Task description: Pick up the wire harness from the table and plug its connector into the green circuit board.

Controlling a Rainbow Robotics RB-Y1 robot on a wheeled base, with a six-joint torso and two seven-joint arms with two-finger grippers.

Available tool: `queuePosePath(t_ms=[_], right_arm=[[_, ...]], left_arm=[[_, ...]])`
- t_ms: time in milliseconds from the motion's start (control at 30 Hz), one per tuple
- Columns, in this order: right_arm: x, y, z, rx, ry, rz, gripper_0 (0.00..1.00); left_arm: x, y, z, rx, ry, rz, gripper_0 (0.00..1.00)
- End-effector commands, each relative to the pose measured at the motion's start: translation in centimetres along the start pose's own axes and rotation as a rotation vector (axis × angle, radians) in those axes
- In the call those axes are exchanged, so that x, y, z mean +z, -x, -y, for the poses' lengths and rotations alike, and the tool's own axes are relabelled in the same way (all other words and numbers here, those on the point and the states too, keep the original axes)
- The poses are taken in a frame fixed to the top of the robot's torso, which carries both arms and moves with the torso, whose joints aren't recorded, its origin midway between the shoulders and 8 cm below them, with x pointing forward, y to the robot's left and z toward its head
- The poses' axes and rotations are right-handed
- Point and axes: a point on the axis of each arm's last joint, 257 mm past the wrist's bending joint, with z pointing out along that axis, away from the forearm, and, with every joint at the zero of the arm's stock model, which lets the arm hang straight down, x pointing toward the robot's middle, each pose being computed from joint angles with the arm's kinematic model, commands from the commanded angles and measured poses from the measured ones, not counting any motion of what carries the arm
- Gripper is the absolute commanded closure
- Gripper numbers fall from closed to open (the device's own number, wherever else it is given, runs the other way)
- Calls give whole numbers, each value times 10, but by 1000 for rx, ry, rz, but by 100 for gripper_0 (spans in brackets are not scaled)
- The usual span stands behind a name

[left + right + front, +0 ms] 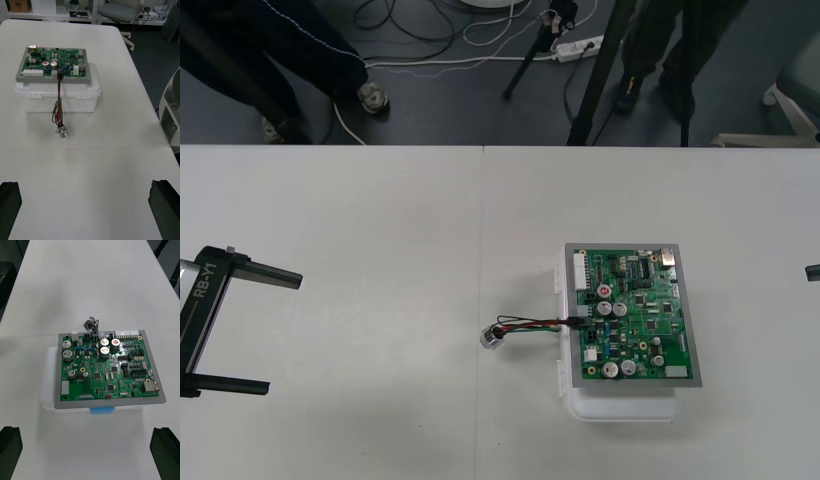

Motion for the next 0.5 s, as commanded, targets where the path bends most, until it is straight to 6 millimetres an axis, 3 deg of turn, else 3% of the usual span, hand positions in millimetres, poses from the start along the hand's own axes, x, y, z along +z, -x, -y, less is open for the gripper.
queuePosePath(t_ms=[33,500], right_arm=[[-4,6,-3,2,-10,14,0],[-4,10,-3,8,-10,28,0]], left_arm=[[-9,2,-5,-35,21,-26,0],[-11,-1,-8,-44,31,-30,0]])
